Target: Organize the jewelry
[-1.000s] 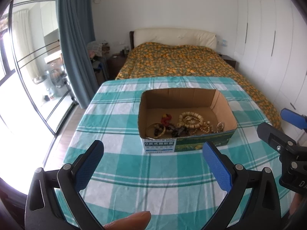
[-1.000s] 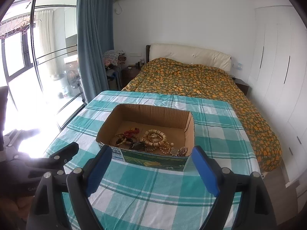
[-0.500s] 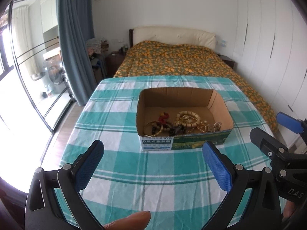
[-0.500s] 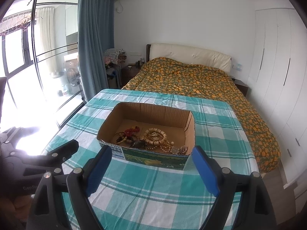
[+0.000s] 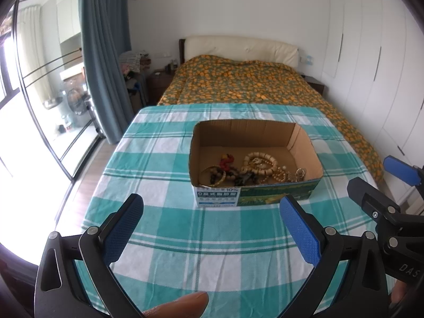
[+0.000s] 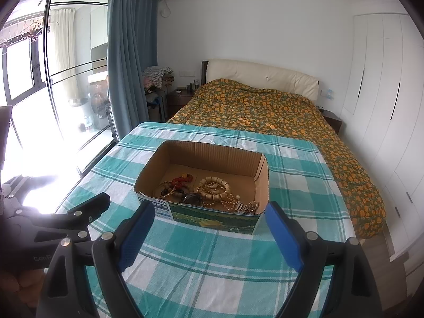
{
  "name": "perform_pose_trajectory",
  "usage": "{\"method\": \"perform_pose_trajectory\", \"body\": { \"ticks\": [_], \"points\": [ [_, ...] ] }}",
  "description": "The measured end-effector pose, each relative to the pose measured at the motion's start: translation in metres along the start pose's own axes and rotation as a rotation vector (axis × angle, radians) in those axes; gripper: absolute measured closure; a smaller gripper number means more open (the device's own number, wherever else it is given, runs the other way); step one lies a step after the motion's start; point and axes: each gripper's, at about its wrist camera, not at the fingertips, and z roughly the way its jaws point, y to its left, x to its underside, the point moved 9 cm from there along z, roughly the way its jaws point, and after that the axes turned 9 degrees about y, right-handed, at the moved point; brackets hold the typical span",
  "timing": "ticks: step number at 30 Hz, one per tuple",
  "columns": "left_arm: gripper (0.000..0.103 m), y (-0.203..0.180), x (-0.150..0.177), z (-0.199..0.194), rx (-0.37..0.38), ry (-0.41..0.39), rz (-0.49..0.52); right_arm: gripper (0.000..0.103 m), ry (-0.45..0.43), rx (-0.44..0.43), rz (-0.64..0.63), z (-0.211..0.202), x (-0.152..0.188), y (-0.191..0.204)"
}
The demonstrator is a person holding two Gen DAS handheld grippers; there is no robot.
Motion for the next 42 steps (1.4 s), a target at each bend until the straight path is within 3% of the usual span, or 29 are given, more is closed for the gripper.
{"method": "perform_pose_trajectory", "body": {
  "ticks": [30, 42],
  "points": [
    [0.001, -0.0010, -0.0009, -0.0010, -0.007, 0.012, 0.001, 0.016, 0.016, 0.016, 0.003, 0.0001, 0.0020, -0.0046],
    [0.001, -0.0011, -0.0011, -0.0047, -0.003, -0.018, 0.002, 0.016, 0.023, 0.044, -0.001, 0.0018, 0.0062, -0.0078]
  ]
}}
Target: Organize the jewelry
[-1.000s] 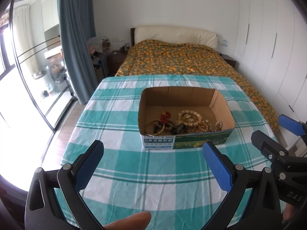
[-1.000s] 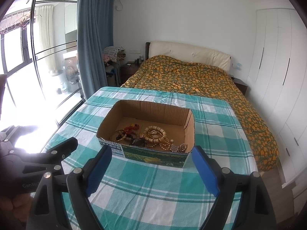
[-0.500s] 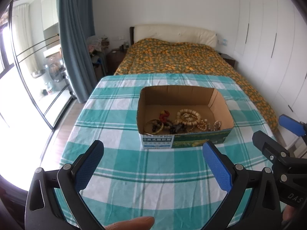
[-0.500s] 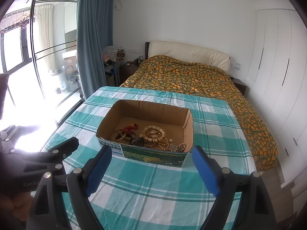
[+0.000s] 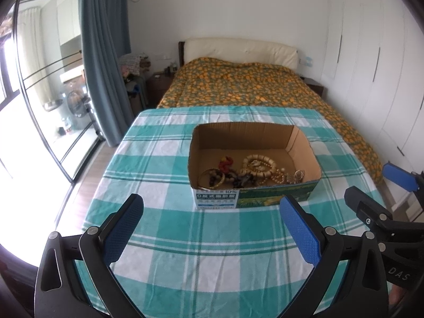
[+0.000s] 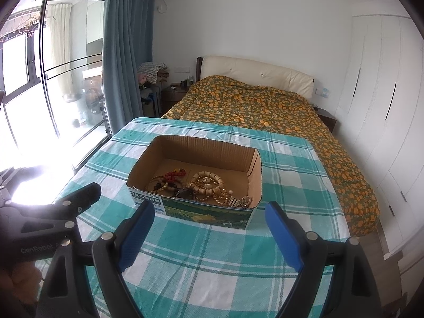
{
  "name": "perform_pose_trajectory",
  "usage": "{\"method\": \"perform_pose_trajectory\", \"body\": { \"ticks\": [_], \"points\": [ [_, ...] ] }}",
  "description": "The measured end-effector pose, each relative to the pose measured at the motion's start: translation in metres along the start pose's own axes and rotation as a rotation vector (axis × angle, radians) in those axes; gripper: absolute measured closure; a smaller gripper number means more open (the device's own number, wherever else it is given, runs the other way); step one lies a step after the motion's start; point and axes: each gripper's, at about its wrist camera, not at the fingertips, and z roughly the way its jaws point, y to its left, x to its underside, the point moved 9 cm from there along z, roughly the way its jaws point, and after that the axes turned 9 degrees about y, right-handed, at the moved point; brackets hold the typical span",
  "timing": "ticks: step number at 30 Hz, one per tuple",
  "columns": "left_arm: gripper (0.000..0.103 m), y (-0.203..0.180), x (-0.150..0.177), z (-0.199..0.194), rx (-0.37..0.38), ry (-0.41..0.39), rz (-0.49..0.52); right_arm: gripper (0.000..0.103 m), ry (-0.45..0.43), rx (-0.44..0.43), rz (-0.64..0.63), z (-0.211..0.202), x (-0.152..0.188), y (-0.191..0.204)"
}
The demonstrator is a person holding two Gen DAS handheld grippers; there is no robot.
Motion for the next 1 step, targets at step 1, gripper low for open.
{"method": "perform_pose_trajectory", "body": {
  "ticks": [1],
  "points": [
    [0.001, 0.0009, 0.0005, -0.0006, -0.004, -0.001, 0.009, 0.016, 0.004, 0.004, 0.001, 0.0012, 0.0016, -0.0010]
  ]
}}
